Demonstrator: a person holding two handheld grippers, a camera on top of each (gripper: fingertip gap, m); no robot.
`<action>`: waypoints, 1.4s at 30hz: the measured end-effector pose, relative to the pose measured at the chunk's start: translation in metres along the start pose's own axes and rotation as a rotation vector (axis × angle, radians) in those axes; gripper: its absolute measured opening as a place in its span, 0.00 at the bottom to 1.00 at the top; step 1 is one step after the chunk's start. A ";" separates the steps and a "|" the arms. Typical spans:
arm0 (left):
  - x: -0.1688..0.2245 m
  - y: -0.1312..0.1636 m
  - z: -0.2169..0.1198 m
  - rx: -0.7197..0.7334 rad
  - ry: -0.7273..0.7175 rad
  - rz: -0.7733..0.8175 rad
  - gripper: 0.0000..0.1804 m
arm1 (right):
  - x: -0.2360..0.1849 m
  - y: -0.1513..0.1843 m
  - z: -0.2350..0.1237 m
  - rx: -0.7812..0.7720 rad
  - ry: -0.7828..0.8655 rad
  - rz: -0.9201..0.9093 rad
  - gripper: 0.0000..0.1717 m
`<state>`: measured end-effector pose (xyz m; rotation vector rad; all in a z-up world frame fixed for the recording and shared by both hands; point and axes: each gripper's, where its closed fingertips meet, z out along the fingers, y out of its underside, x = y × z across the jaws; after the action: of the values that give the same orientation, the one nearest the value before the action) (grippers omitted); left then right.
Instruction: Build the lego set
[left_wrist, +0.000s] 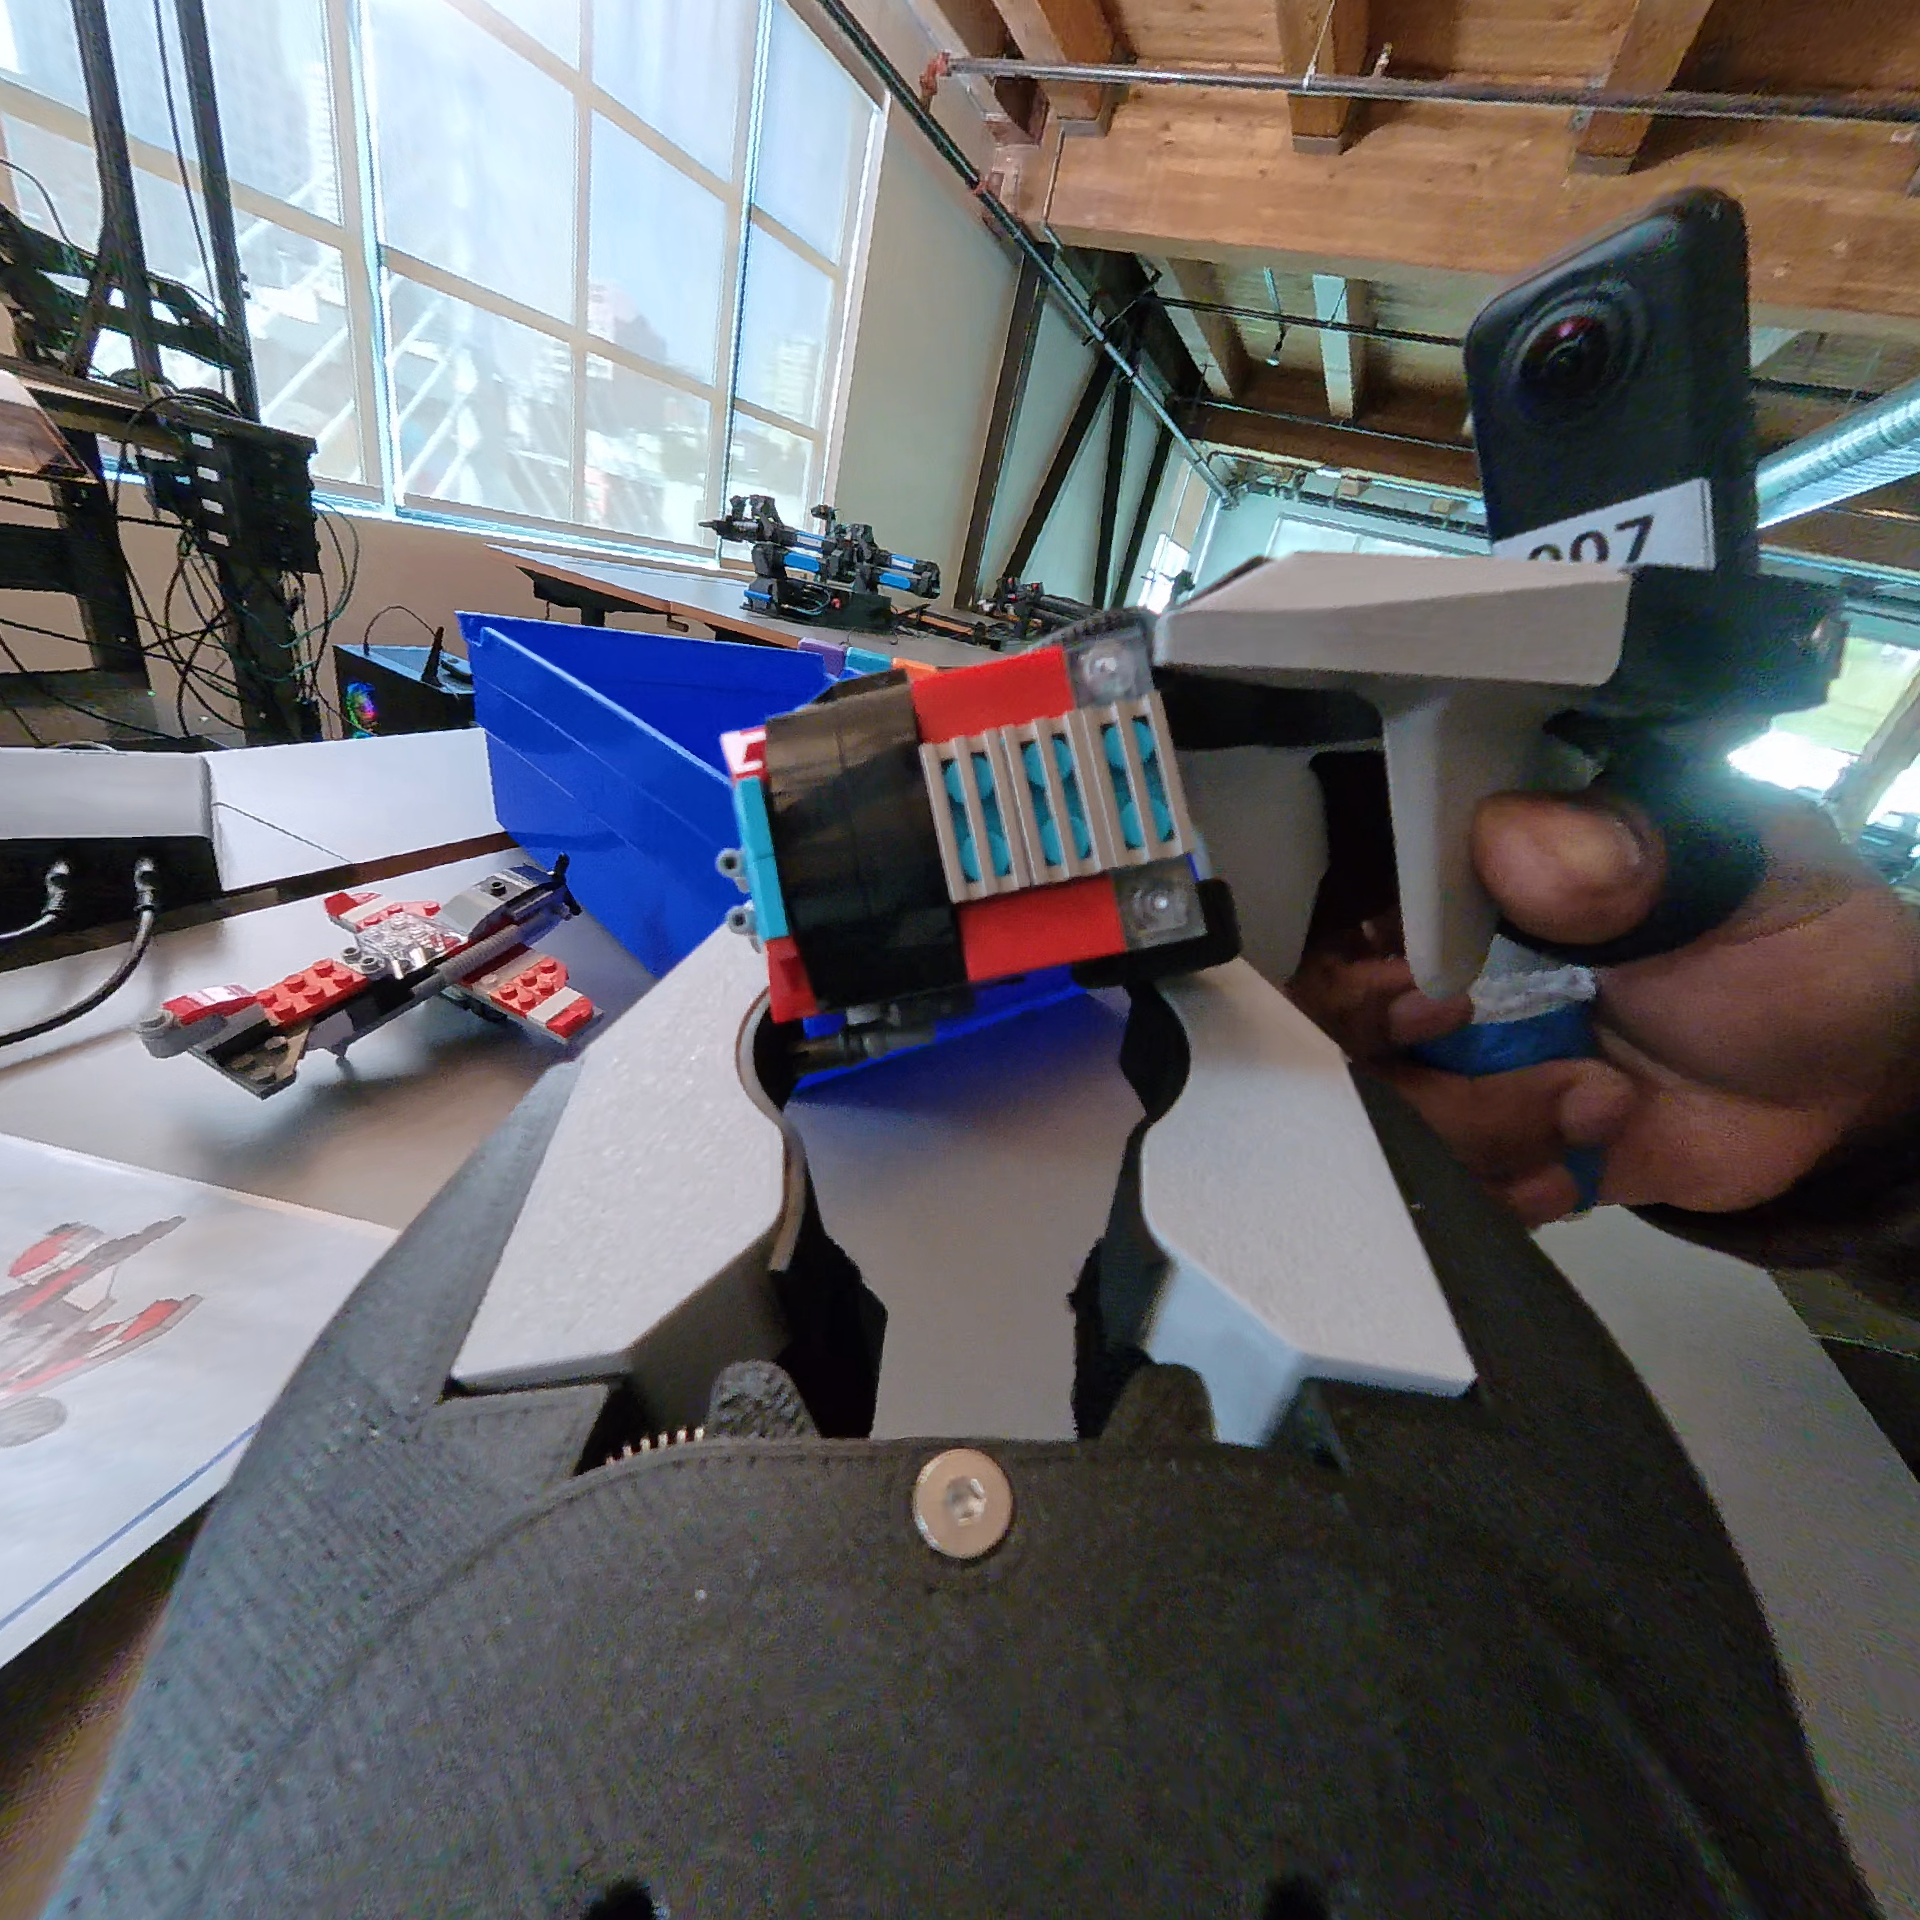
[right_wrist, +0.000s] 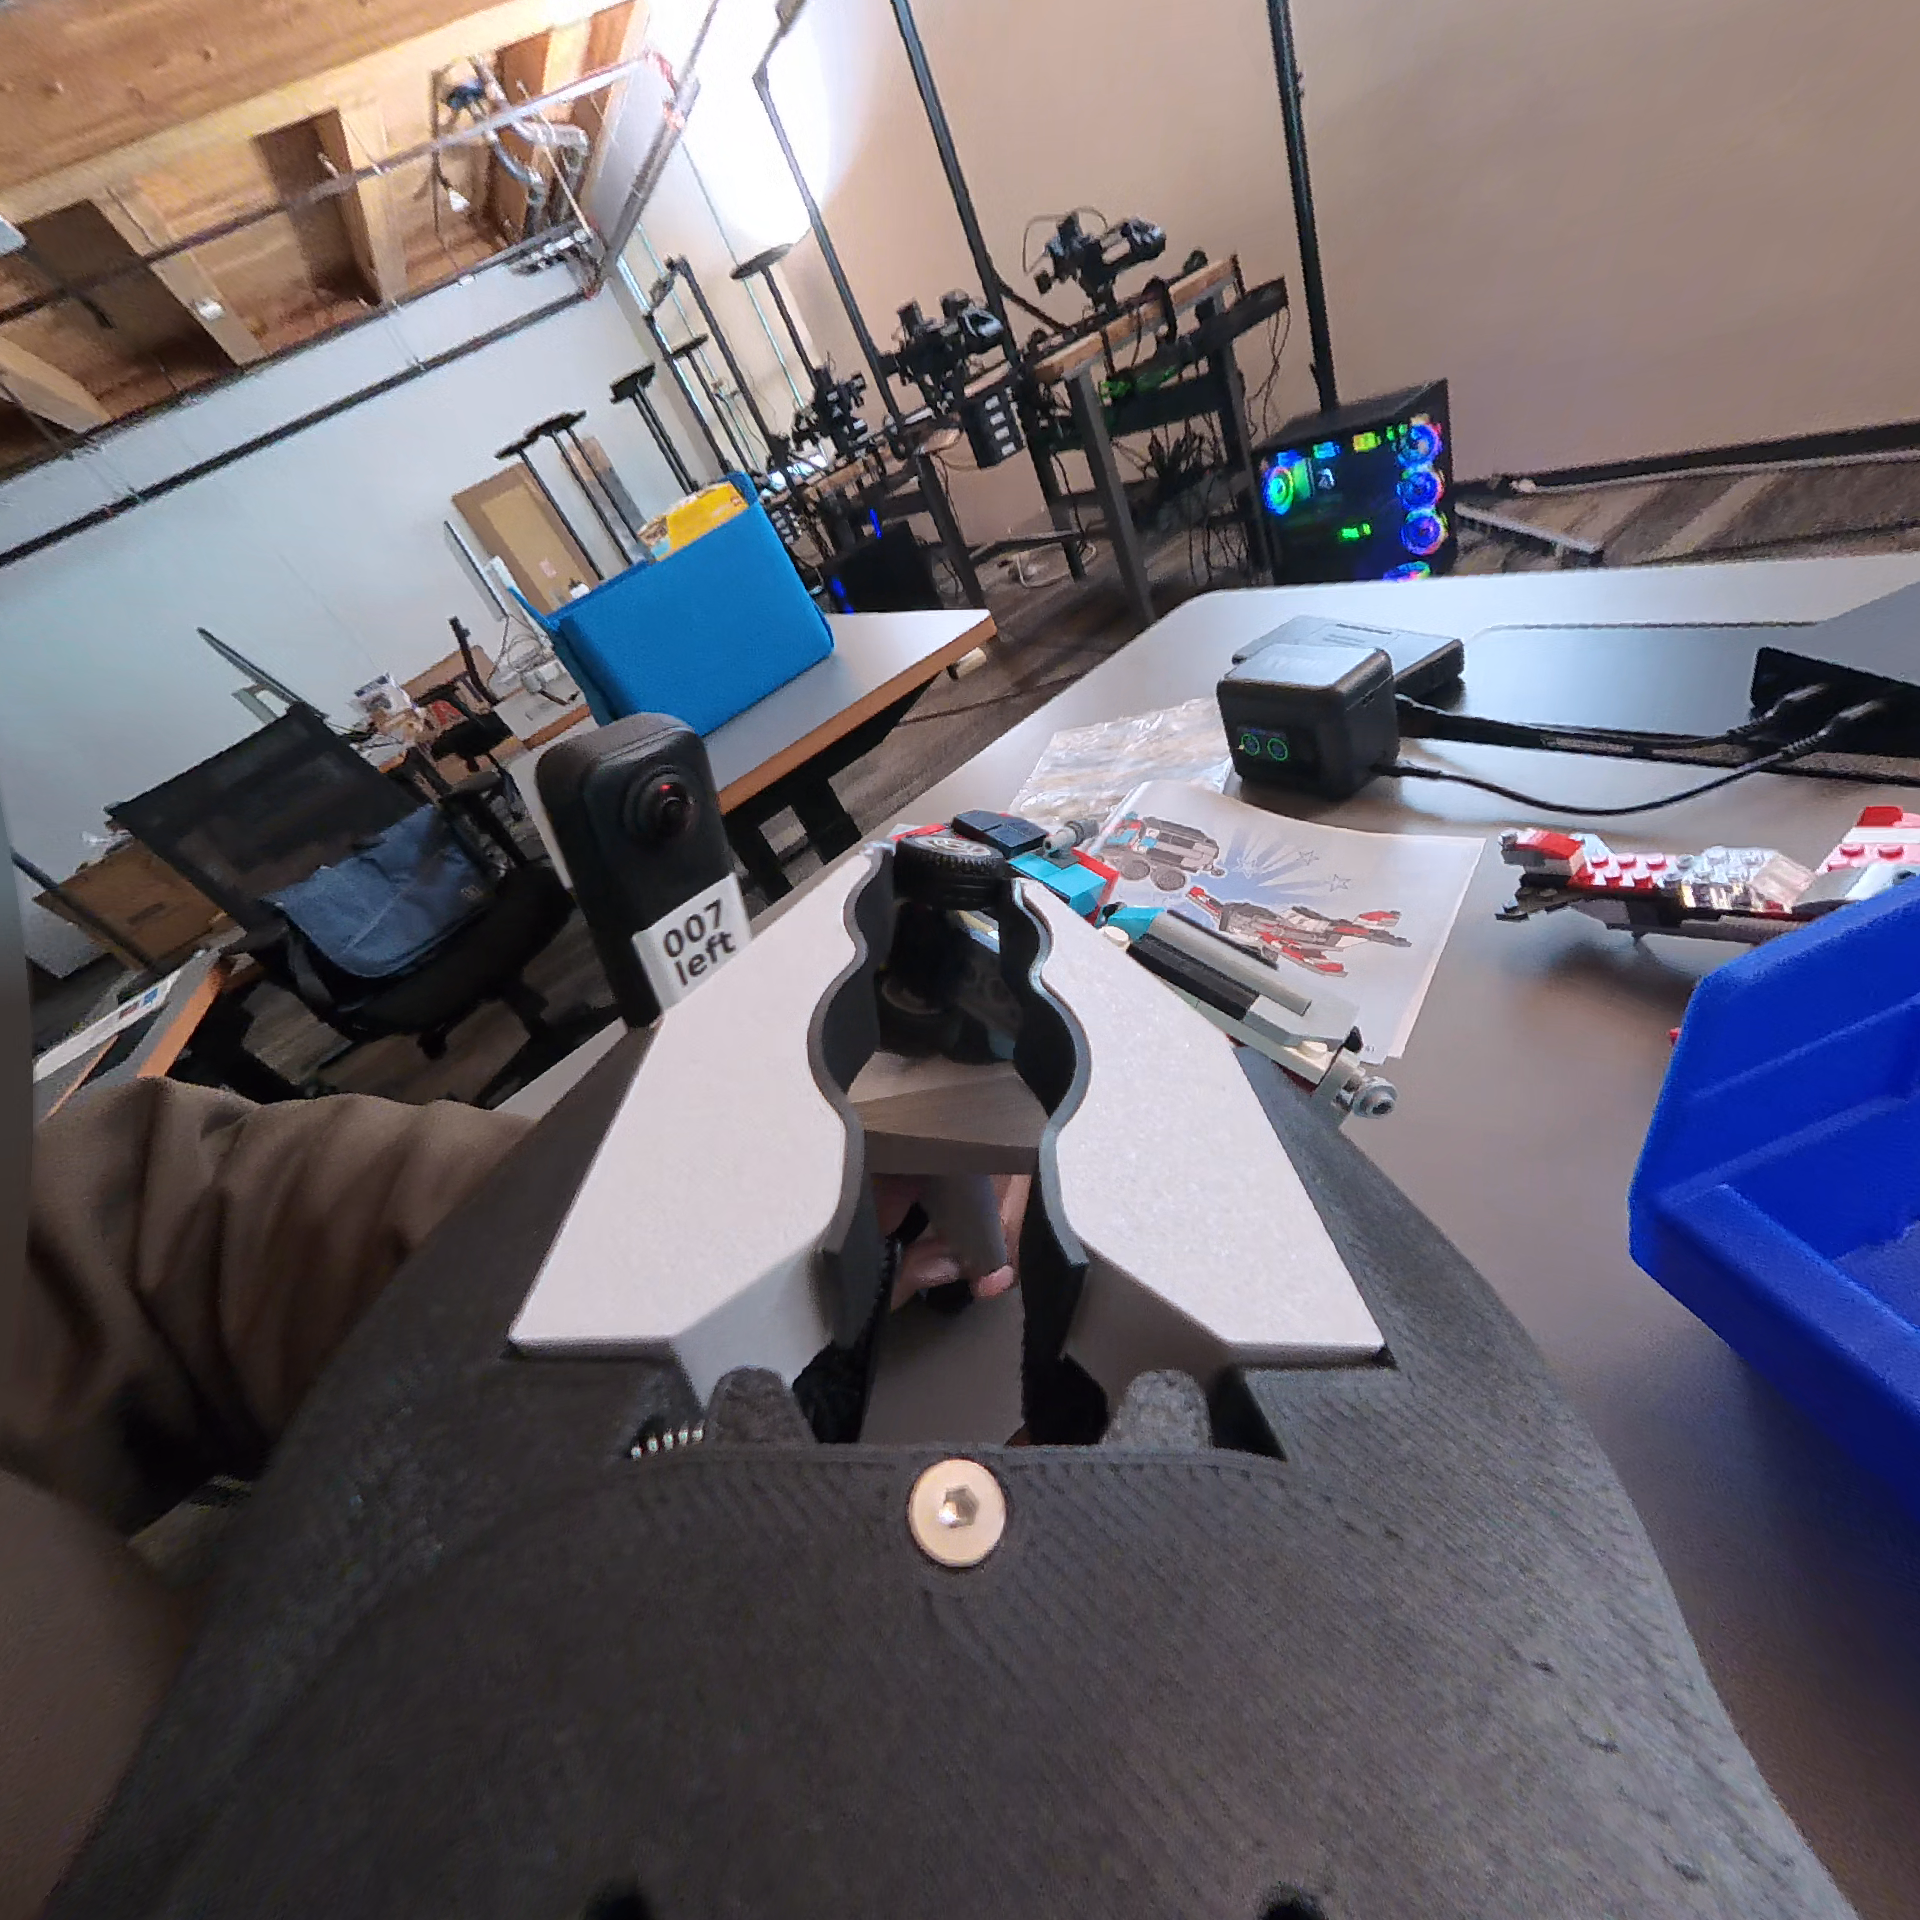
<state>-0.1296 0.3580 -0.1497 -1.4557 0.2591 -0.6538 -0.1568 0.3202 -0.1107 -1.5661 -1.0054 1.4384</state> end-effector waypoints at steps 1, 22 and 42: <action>0.001 -0.001 0.000 0.005 0.009 -0.002 0.33 | 0.000 0.000 0.000 0.009 -0.009 -0.004 0.14; 0.012 -0.011 0.000 0.062 0.077 0.050 0.34 | -0.012 -0.007 -0.007 -0.012 -0.134 -0.101 0.13; 0.027 -0.032 -0.009 0.223 0.150 0.100 0.34 | -0.032 -0.012 -0.012 -0.033 -0.212 -0.108 0.09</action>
<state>-0.1214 0.3362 -0.1139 -1.1746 0.3617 -0.6889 -0.1476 0.2951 -0.0866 -1.3799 -1.2236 1.5418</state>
